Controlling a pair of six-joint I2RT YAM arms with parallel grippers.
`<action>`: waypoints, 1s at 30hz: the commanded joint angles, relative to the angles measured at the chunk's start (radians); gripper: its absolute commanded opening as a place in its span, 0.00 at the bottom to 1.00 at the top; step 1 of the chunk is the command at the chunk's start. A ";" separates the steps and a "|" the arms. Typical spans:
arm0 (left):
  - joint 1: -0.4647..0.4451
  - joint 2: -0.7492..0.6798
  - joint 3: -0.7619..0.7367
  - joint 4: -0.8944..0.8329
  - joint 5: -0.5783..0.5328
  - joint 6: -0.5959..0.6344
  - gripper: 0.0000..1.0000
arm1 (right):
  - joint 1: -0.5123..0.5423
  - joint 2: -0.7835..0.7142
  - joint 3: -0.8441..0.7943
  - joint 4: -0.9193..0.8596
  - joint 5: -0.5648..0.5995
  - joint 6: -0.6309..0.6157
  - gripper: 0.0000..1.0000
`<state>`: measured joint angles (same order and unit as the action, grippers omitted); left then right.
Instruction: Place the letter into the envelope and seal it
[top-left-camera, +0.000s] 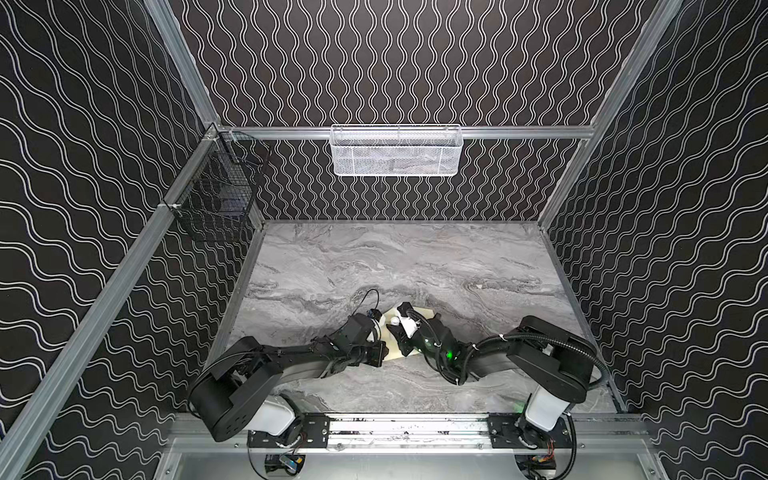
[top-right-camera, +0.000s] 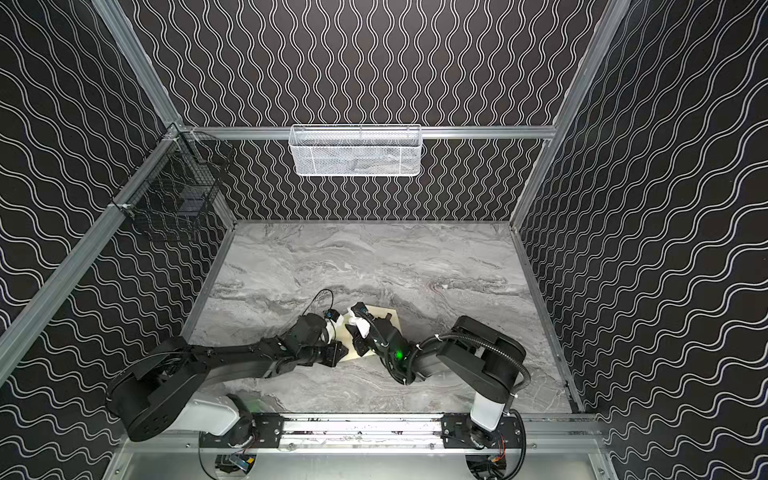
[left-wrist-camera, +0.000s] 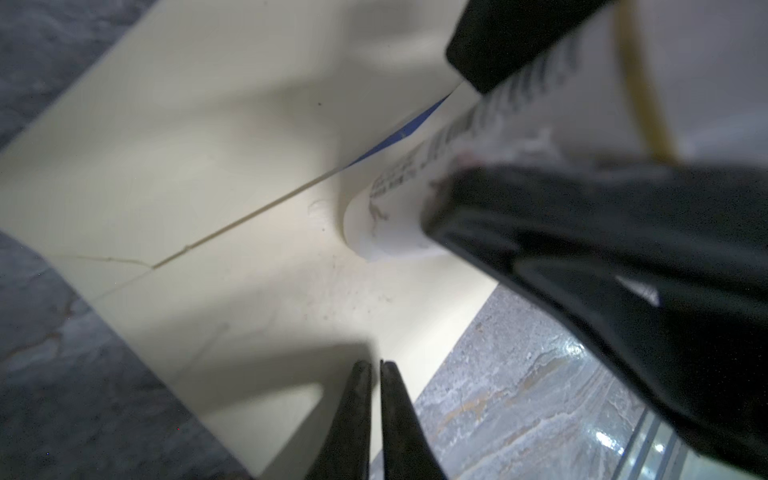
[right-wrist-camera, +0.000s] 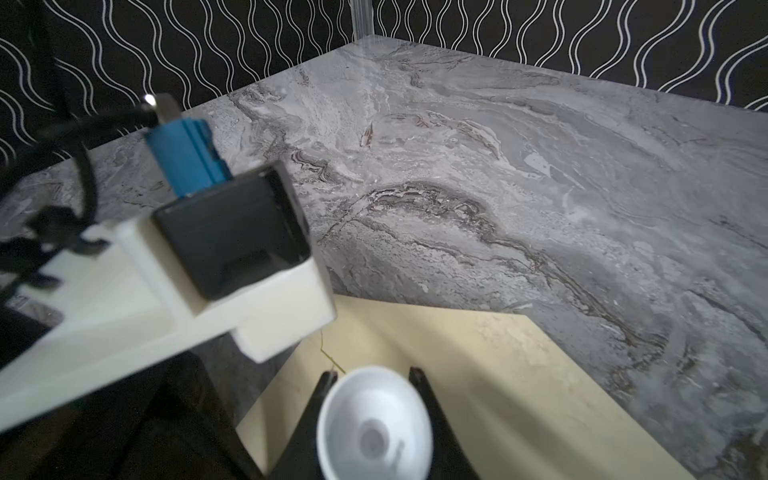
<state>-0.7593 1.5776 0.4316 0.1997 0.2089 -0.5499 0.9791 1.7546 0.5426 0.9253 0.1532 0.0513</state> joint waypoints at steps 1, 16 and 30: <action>0.000 0.004 -0.008 -0.101 -0.019 -0.014 0.12 | 0.000 0.005 -0.004 0.021 0.049 -0.035 0.00; 0.000 0.033 -0.004 -0.118 -0.026 -0.033 0.11 | 0.000 -0.022 -0.021 -0.093 0.128 -0.084 0.00; 0.000 0.028 -0.011 -0.100 -0.003 -0.043 0.10 | -0.012 -0.140 -0.027 -0.115 0.063 -0.073 0.00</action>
<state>-0.7593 1.6005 0.4297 0.2329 0.2115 -0.5804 0.9638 1.6310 0.5037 0.8043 0.2516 -0.0265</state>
